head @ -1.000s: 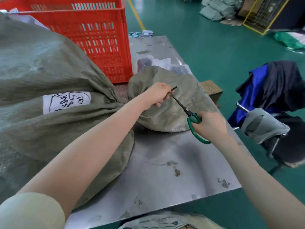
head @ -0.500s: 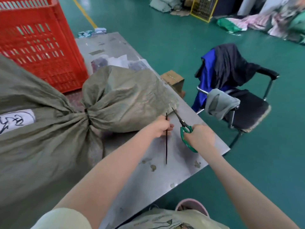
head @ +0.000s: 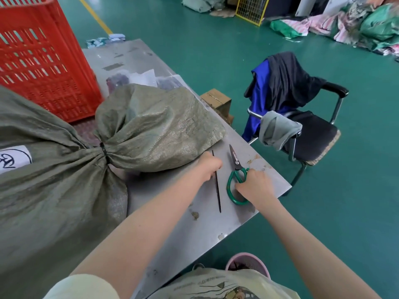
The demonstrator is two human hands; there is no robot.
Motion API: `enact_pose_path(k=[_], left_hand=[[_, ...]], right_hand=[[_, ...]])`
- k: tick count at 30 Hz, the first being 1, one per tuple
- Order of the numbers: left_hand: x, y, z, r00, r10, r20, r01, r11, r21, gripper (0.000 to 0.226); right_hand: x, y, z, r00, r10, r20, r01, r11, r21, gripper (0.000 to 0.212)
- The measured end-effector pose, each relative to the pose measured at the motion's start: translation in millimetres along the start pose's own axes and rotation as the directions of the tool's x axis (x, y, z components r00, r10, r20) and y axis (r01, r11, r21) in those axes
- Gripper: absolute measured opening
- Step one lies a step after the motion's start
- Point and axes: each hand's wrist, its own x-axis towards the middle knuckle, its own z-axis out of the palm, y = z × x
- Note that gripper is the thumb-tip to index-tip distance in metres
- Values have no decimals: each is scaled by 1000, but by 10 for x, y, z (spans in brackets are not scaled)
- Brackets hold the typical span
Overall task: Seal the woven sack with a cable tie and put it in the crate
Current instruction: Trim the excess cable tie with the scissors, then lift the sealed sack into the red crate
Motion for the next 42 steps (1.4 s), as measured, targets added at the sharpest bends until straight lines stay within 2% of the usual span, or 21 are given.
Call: enact_pose_path(k=[4, 7, 9, 11, 14, 17, 18, 19, 21, 22, 24, 26, 27, 28, 29, 31, 33, 38, 42], left_hand=[[-61, 71, -162, 998, 55, -7, -53, 984, 168, 39], [-102, 85, -356, 995, 102, 6, -100, 955, 279, 32], [-181, 97, -506, 992, 124, 11, -123, 959, 257, 29], [-271, 141, -649, 992, 124, -15, -118, 972, 204, 39], [-446, 244, -976, 996, 79, -50, -71, 985, 155, 35], [-670, 306, -1376, 997, 62, -48, -50, 974, 221, 33], [-742, 321, -1497, 996, 73, -58, -55, 963, 263, 34], [-822, 327, -1639, 992, 90, -88, -60, 954, 295, 36], [-963, 346, -1905, 966, 180, -184, -90, 906, 413, 39], [-1029, 339, -2054, 933, 258, -252, -85, 837, 541, 38], [-1126, 306, -2320, 845, 425, -323, -21, 630, 776, 36], [-1190, 212, -2557, 842, 438, -314, 75, 482, 873, 39], [-1214, 163, -2649, 872, 383, -306, 134, 414, 900, 42], [-1233, 119, -2718, 900, 311, -306, 190, 352, 916, 45], [-1244, 79, -2779, 920, 239, -310, 233, 302, 925, 46], [-1273, 58, -2868, 934, 158, -320, 275, 251, 928, 47], [-1300, 114, -2944, 931, 146, -333, 289, 261, 921, 52], [-1493, 350, -3205, 938, 82, -338, 291, 349, 891, 76], [-1786, 568, -3383, 922, 128, -365, 294, 382, 876, 62]], right_hand=[[-33, -105, -83, 998, -55, 24, 59, 986, -158, 34], [-82, -265, -136, 993, -121, -7, 116, 967, -227, 26], [-119, -421, -133, 981, -192, -28, 181, 958, -224, 25], [-133, -593, -100, 967, -253, -19, 245, 951, -186, 16], [-177, -944, 24, 945, -323, 57, 327, 942, -76, 20], [-286, -1361, 145, 901, -415, 128, 412, 910, 48, 19], [-320, -1501, 180, 886, -427, 180, 406, 902, 147, 20], [-368, -1654, 215, 863, -430, 263, 356, 889, 288, 23], [-437, -1939, 265, 812, -384, 440, 132, 855, 502, 31], [-470, -2074, 283, 782, -362, 508, 39, 841, 539, 38], [-506, -2291, 318, 710, -350, 611, -86, 819, 568, 51], [-533, -2446, 342, 638, -385, 667, -248, 717, 652, 47], [-527, -2512, 333, 635, -408, 656, -339, 616, 711, 39], [-507, -2569, 319, 668, -417, 616, -390, 508, 768, 31], [-476, -2628, 301, 724, -409, 555, -379, 436, 816, 25], [-419, -2750, 266, 820, -386, 423, -265, 398, 878, 16], [-398, -2851, 238, 848, -389, 360, -221, 358, 907, 19], [-474, -3136, 59, 828, -457, 326, -278, 171, 945, 17], [-556, -3435, -240, 821, -541, 183, -170, 75, 983, 22]])
